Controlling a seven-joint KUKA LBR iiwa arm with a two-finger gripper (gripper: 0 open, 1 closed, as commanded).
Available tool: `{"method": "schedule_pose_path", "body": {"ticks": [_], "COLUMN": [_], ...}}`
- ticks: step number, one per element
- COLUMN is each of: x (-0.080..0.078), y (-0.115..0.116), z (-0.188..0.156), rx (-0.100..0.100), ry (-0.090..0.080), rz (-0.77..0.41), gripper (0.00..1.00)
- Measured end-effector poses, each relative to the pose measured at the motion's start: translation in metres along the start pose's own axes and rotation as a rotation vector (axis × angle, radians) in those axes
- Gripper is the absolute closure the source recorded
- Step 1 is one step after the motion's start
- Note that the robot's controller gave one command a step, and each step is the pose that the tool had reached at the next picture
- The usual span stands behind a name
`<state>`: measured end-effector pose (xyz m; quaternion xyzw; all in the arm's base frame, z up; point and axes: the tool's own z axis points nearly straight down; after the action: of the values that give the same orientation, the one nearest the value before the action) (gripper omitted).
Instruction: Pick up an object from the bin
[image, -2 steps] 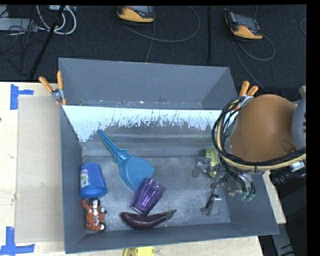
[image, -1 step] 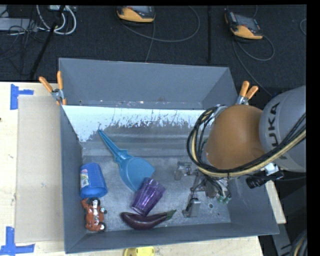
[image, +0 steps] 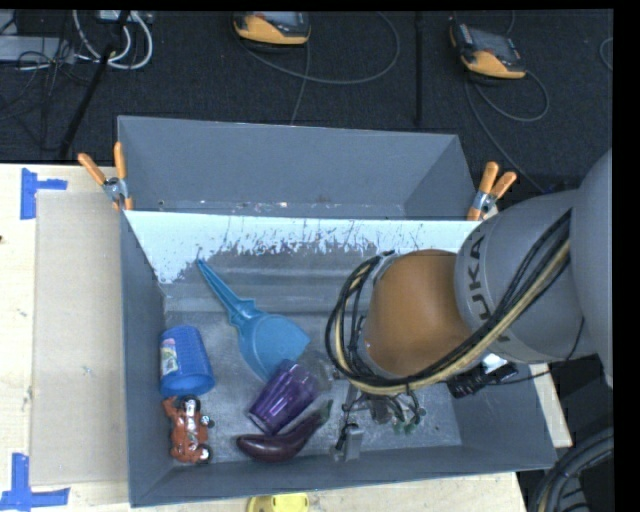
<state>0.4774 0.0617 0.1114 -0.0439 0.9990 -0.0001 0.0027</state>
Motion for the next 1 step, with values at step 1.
{"method": "schedule_pose_path", "body": {"ticks": [1], "x": [-0.0009], "y": [0.0113], "z": [0.0388], "rx": [-0.001], "ry": [0.007], "rz": [0.004], "gripper": [1.0]}}
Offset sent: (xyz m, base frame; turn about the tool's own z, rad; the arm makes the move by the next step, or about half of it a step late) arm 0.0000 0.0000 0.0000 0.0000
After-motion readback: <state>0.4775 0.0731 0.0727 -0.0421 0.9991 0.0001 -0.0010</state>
